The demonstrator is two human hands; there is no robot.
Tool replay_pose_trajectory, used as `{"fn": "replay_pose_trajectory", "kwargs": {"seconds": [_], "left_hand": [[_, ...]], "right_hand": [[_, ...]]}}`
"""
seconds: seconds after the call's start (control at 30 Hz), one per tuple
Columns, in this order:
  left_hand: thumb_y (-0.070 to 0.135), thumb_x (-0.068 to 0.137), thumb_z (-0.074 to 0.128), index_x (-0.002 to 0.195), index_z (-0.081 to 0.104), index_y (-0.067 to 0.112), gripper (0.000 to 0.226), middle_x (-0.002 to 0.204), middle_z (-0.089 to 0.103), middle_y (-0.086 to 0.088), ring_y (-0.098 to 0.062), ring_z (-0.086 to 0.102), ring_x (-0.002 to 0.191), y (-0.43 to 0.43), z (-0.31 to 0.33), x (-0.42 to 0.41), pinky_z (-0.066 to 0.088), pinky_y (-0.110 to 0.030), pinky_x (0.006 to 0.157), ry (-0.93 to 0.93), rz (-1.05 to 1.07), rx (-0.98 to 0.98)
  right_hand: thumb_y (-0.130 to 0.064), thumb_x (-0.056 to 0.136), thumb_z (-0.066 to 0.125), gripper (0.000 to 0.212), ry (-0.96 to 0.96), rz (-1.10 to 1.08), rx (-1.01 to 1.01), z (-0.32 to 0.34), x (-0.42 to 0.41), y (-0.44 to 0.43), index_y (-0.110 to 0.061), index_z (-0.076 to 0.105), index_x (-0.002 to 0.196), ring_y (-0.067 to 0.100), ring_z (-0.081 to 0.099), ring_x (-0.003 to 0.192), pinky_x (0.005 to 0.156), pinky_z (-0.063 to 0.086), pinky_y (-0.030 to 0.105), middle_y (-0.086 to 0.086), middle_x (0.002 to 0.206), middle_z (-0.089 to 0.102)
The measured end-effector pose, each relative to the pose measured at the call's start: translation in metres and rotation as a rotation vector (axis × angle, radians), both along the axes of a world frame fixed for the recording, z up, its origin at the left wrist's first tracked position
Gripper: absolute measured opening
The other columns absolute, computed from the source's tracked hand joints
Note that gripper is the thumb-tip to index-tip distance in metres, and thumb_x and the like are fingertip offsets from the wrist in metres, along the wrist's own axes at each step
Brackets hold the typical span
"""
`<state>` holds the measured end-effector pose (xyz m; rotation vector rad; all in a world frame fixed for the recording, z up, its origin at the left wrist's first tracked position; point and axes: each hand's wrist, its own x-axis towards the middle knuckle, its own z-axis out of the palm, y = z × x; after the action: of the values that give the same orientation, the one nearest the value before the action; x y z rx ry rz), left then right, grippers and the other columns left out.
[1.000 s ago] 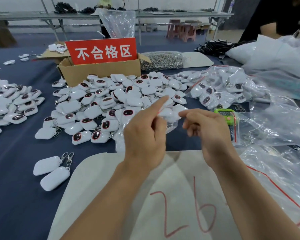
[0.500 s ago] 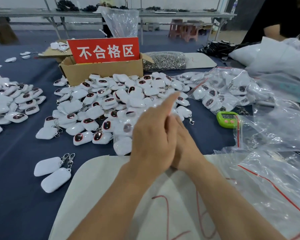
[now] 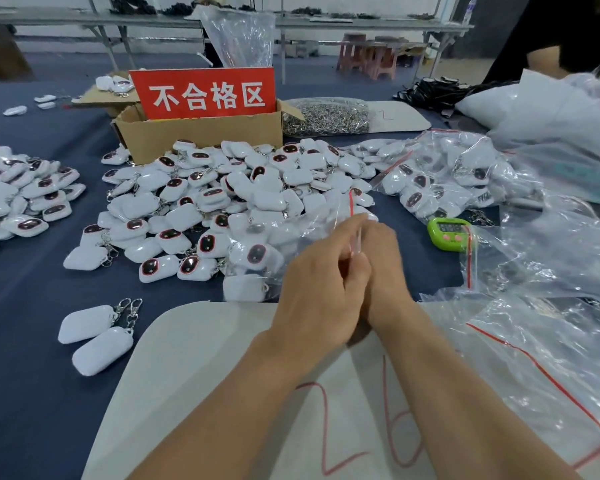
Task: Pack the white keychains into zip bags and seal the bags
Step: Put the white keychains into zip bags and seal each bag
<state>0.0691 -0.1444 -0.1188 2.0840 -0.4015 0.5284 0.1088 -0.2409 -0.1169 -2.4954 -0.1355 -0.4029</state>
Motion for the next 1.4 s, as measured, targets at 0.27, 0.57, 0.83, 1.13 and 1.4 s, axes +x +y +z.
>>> {"fn": "replay_pose_trajectory", "kwargs": {"seconds": [0.27,0.57,0.83,1.13,1.4], "left_hand": [[0.031,0.095,0.055,0.135,0.060,0.035,0.040,0.097,0.074,0.001,-0.024,0.066,0.100,0.003,-0.014,0.008,0.052,-0.039,0.088,0.284,0.000,0.360],[0.041,0.092,0.055,0.109,0.064,0.034,0.021,0.072,0.060,0.003,-0.022,0.061,0.079,0.001,-0.013,0.013,0.048,-0.037,0.071,0.208,0.030,0.224],[0.037,0.092,0.055,0.101,0.076,0.040,0.024,0.083,0.073,0.024,0.002,0.066,0.079,0.007,0.004,0.016,0.046,-0.011,0.069,0.229,0.046,-0.368],[0.022,0.089,0.068,0.095,0.081,0.042,0.025,0.090,0.078,0.013,-0.002,0.071,0.085,0.017,0.005,0.028,0.054,-0.017,0.077,0.262,-0.015,-0.515],[0.020,0.090,0.067,0.093,0.078,0.044,0.026,0.097,0.075,0.018,0.000,0.069,0.092,0.012,0.005,0.023,0.050,-0.014,0.080,0.218,0.013,-0.453]], "right_hand": [[-0.009,0.100,0.056,0.025,-0.092,-0.429,0.663,-0.007,-0.003,-0.056,-0.019,0.075,0.112,0.009,0.059,0.056,0.055,0.045,0.022,-0.002,0.078,0.072],[0.004,0.100,0.055,0.022,0.363,-0.057,1.447,0.003,-0.013,-0.043,-0.005,0.071,0.112,0.018,0.075,0.075,0.065,0.061,0.025,0.009,0.090,0.079],[0.012,0.093,0.054,0.022,0.401,0.110,1.342,0.015,-0.019,-0.031,-0.002,0.070,0.100,0.024,0.071,0.071,0.061,0.059,0.031,0.017,0.084,0.073],[0.006,0.096,0.057,0.023,0.273,0.118,1.159,0.013,-0.021,-0.020,-0.006,0.077,0.094,0.024,0.072,0.075,0.061,0.058,0.029,0.016,0.083,0.075],[0.008,0.088,0.061,0.019,0.228,0.081,1.120,0.015,-0.025,-0.021,-0.007,0.070,0.082,0.022,0.072,0.068,0.058,0.057,0.028,0.014,0.075,0.074]]}}
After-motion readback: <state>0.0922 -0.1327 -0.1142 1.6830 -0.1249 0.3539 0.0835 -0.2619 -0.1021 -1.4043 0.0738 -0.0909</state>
